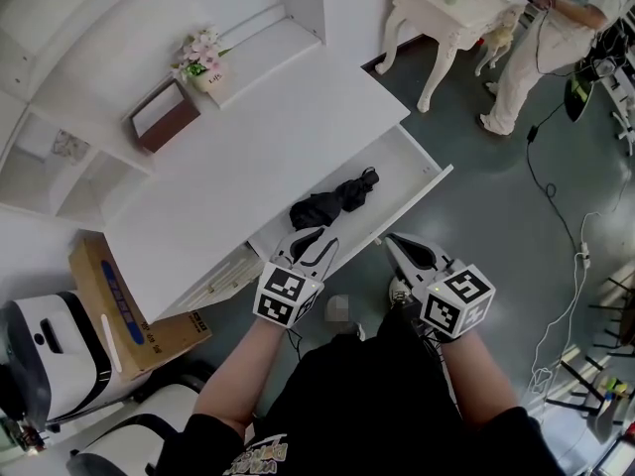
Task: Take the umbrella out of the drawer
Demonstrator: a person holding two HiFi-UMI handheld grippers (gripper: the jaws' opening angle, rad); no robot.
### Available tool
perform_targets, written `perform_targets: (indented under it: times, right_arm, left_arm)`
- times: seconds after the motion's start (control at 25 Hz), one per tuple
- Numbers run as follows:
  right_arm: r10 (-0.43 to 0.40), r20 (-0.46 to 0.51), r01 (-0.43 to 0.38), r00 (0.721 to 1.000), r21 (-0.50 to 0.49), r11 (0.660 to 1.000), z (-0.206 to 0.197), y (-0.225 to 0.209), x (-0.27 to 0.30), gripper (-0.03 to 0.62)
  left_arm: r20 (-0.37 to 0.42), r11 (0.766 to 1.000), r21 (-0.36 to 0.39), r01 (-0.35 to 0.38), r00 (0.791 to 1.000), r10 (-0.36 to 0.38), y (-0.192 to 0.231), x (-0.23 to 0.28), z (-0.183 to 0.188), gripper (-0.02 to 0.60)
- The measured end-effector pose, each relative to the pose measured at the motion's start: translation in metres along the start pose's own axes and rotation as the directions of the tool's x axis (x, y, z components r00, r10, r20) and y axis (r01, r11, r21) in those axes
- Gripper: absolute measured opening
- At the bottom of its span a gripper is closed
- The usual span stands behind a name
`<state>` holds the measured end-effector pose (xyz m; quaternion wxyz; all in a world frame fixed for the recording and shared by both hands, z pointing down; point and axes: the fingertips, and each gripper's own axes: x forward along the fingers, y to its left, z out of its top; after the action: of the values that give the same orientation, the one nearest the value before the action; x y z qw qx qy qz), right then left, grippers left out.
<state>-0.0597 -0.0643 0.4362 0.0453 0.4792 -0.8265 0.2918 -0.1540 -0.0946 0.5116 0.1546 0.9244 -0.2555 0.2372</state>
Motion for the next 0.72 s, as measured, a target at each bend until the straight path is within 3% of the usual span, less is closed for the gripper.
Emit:
perform_targets:
  times: [0.28, 0.6, 0.72]
  right_arm:
    - [0.023, -0.036, -0.023, 0.999, -0.001, 1.000, -0.002, -0.013, 0.005, 0.002]
    - [0.089, -0.093, -0.089, 0.992, 0.009, 0.996, 0.008, -0.045, 0.027, 0.002]
    - [0.110, -0.111, -0.108, 0.988, 0.018, 0.994, 0.011, -0.057, 0.038, 0.002]
  left_arm:
    - [-0.070, 0.998, 0.054, -0.023, 0.997, 0.027, 0.006, 0.029, -0.010, 0.161]
    - [-0.230, 0.964, 0.264, -0.012, 0.970, 0.075, 0.018, 0.075, -0.023, 0.170]
    - [-0.279, 0.953, 0.302, -0.008, 0.955, 0.096, 0.028, 0.091, -0.033, 0.172]
